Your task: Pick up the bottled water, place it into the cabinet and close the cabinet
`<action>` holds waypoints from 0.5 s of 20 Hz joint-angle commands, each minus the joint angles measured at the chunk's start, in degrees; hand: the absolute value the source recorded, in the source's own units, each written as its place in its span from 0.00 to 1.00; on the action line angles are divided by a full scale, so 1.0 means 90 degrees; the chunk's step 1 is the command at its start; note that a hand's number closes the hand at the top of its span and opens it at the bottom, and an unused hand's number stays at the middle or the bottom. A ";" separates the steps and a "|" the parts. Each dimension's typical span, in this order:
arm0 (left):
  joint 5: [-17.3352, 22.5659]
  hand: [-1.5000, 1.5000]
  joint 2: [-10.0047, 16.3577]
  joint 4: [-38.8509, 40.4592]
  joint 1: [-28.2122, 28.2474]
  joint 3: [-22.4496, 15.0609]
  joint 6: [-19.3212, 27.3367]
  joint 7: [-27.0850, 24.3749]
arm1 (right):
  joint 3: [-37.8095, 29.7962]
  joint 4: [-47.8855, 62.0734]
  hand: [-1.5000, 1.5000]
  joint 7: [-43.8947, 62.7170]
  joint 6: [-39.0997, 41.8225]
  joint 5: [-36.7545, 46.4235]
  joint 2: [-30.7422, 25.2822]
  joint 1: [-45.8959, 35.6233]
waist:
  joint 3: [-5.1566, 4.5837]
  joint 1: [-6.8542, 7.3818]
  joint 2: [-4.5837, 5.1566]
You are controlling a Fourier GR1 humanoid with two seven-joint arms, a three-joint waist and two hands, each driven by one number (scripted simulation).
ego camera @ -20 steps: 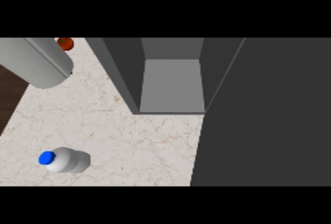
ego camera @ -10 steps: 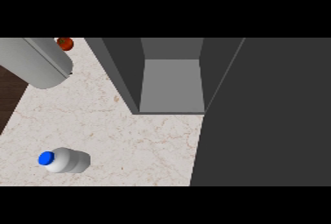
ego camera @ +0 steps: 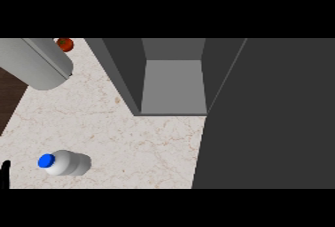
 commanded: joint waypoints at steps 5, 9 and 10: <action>0.0281 0.00 -0.0102 0.1791 -0.0218 0.0158 -0.0261 -0.0998 | 0.0293 -0.0559 0.00 0.0271 -0.0197 0.0619 -0.0147 0.0002 | 0.0002 -0.0007 0.0000; 0.0526 0.00 0.0158 0.2793 -0.1166 0.0801 -0.0533 -0.1009 | 0.0048 -0.0663 0.00 0.0388 -0.0205 0.0426 -0.0297 -0.0041 | 0.0003 -0.0031 0.0010; 0.0649 0.00 -0.0090 0.3208 -0.0572 0.0723 -0.0979 -0.1833 | 0.0317 -0.0682 0.00 0.0376 -0.0233 0.0583 -0.0319 0.0082 | -0.0002 -0.0015 -0.0002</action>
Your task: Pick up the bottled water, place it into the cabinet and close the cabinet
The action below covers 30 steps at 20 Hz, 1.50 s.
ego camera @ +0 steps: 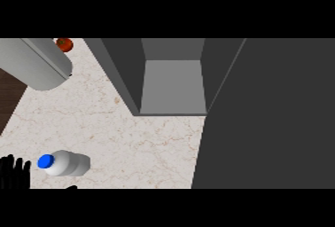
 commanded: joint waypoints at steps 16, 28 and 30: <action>0.0506 0.00 0.0276 0.4339 -0.1738 0.1068 -0.1162 -0.2549 | 0.0204 -0.0920 0.00 0.0300 -0.0328 0.0345 -0.0569 0.0193 | 0.0000 -0.0031 0.0007; 0.0728 0.00 0.0497 0.6443 -0.3243 0.1603 -0.1177 -0.3918 | 0.0237 -0.0339 0.00 -0.0074 -0.0472 0.0459 -0.0481 -0.0005 | 0.0000 -0.0022 0.0015; 0.0708 0.00 0.0368 0.5918 -0.3191 0.1433 -0.1009 -0.3762 | 0.0260 -0.0651 0.00 0.0161 -0.0433 0.0439 -0.0636 0.0154 | 0.0004 -0.0013 0.0006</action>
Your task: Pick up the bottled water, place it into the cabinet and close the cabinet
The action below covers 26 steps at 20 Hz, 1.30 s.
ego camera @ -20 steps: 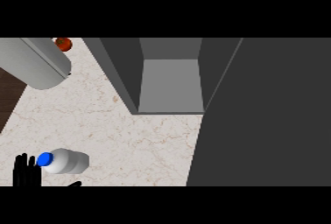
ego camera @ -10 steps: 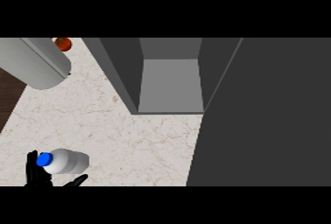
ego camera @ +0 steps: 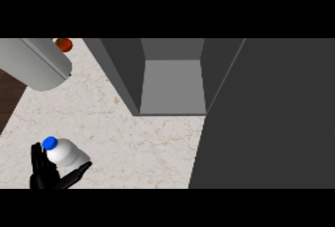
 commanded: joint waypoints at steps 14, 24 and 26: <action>-0.1301 1.00 0.0185 0.0317 -0.0867 -0.1004 0.0747 -0.0784 | 0.0118 -0.0374 0.00 0.0038 -0.0134 0.0263 -0.0214 -0.0027 | 0.0004 -0.0022 -0.0001; -0.1973 1.00 -0.0256 0.0513 -0.2159 -0.2185 -0.0189 -0.0511 | 0.0122 -0.0395 0.00 0.0015 -0.0193 0.0167 -0.0286 0.0052 | 0.0004 -0.0021 -0.0002; -0.1744 1.00 -0.0250 0.0829 -0.2575 -0.2003 -0.0459 -0.0363 | 0.0205 -0.0557 0.00 0.0053 -0.0257 0.0235 -0.0354 0.0241 | 0.0001 -0.0055 0.0005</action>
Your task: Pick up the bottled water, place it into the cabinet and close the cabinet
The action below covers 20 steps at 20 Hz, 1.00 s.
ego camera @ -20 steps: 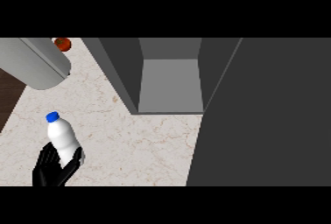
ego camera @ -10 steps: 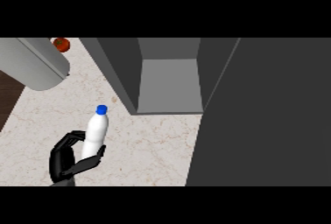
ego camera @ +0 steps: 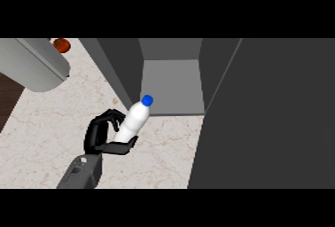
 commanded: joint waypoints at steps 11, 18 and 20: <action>0.1814 1.00 -0.0316 -0.1702 -0.0499 -0.2074 0.1154 0.1843 | 0.0252 -0.1211 0.00 0.0644 -0.0178 0.0387 -0.0324 0.0253 | -0.0001 0.0010 -0.0020; 0.2065 1.00 -0.0318 -0.2846 -0.0616 -0.2818 0.2007 0.2944 | 0.0085 -0.0483 0.00 -0.0522 -0.0008 0.0071 -0.0449 0.0774 | 0.0008 0.0052 -0.0013; 0.2004 1.00 -0.0318 -0.2466 -0.0873 -0.2861 0.2410 0.2755 | 0.0170 -0.0791 0.00 -0.0404 -0.0118 0.0147 -0.0437 0.0900 | 0.0006 0.0023 -0.0008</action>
